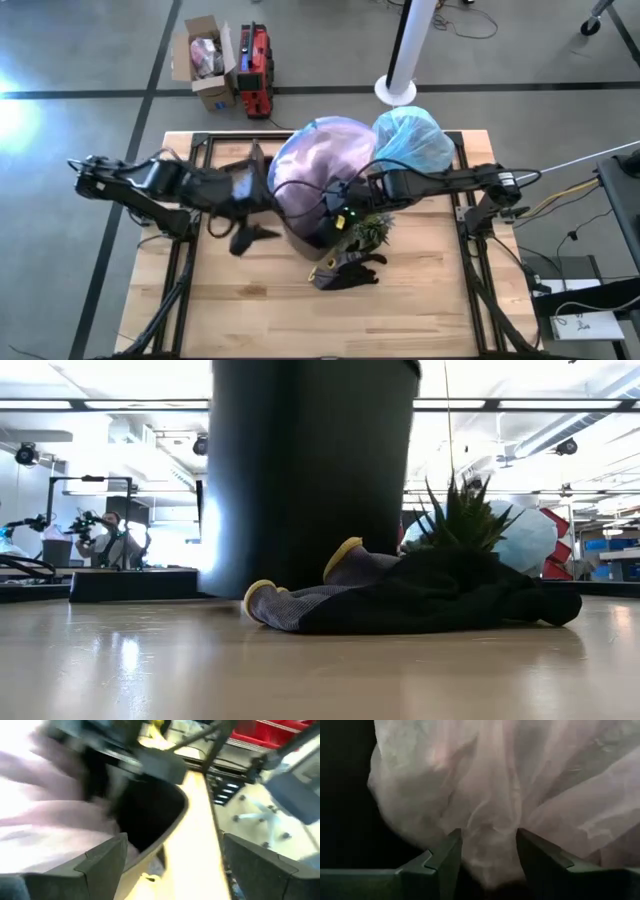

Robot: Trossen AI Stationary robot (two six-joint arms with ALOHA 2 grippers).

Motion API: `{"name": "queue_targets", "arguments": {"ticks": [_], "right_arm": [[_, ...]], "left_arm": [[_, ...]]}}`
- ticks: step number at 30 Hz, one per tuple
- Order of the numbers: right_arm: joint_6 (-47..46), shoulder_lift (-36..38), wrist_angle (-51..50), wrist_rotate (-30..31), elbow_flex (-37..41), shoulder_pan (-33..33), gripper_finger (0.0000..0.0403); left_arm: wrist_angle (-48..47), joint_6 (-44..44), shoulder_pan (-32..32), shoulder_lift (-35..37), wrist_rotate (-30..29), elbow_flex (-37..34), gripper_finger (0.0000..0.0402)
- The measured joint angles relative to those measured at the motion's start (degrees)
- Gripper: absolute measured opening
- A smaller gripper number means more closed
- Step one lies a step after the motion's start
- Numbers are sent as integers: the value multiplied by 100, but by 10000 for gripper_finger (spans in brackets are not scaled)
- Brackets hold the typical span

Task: Place trash/remove bag and relplace
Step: Insert the trash bag into the trash bin

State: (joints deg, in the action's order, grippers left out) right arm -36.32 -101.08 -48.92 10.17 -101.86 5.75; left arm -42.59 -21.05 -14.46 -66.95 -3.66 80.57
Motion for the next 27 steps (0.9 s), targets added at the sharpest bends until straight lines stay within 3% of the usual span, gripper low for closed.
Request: {"name": "queue_targets", "arguments": {"ticks": [5, 10, 17, 27], "right_arm": [[68, -7, -601, -234, -6, 1, 178], [441, 75, -1001, -641, -8, 3, 176], [489, 344, -1465, -1018, 2, 4, 176], [304, 558, 186, -913, -178, -35, 171]], "left_arm": [[-239, 457, 0, 284, -858, 335, 311], [-339, 635, 18, 565, -1722, 124, 311], [-351, 336, 84, 886, -1782, -649, 311], [-343, 203, 166, 1335, -1781, -1442, 311]]}}
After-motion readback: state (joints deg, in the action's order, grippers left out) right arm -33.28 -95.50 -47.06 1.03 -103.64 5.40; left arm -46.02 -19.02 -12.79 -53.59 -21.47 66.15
